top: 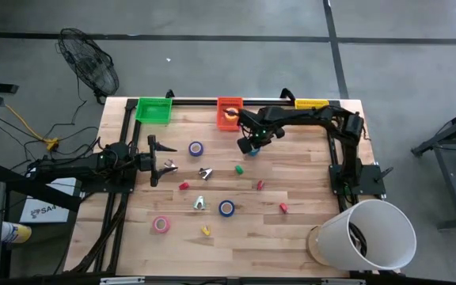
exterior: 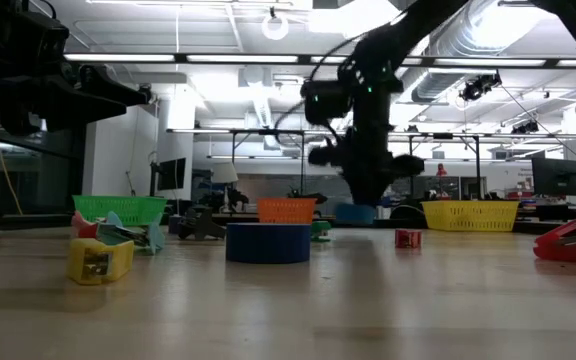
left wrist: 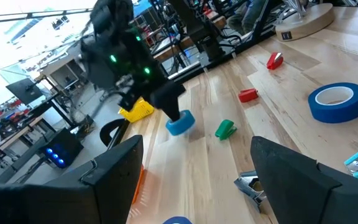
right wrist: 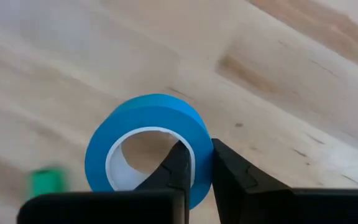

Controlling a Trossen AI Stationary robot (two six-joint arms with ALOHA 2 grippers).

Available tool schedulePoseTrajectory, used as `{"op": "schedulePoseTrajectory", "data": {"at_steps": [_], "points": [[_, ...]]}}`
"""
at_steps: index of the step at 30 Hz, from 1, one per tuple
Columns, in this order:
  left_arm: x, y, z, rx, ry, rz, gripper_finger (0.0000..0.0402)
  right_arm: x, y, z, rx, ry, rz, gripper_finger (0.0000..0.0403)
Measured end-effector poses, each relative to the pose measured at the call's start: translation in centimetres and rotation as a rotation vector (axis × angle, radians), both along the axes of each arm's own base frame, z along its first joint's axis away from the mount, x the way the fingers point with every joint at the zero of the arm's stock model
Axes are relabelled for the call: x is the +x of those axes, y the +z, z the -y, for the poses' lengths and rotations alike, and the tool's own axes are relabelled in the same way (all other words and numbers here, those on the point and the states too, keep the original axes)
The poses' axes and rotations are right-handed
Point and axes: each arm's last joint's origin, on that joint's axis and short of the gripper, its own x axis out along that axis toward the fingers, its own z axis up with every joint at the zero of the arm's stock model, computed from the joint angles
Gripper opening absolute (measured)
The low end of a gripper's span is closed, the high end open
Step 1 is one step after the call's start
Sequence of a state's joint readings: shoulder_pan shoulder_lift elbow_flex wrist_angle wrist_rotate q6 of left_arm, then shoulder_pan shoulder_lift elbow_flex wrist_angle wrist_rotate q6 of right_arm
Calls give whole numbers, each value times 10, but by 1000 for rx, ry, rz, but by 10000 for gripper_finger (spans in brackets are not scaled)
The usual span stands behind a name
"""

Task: Pick and place Stapler, Stapler remover, tape
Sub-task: Put the light blue tape into the orange bin

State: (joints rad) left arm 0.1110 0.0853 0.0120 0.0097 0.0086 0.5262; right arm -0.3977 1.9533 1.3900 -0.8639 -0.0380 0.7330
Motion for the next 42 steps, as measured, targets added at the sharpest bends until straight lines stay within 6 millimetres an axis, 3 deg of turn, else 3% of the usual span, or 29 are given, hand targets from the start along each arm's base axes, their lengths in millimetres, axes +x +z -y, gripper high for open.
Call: {"op": "schedulePoseTrajectory", "data": {"at_steps": [11,19,27,35,42], "points": [[0,0,0,0,0,0,294,17,56,6,-91,30,116,30],[0,0,0,0,0,0,294,29,77,25,-340,31,201,30],[0,0,0,0,0,0,294,44,62,42,-560,-9,176,31],[0,0,0,0,0,0,294,55,29,50,-516,-100,167,30],[0,0,0,0,0,0,294,60,14,55,-507,-107,179,31]]}}
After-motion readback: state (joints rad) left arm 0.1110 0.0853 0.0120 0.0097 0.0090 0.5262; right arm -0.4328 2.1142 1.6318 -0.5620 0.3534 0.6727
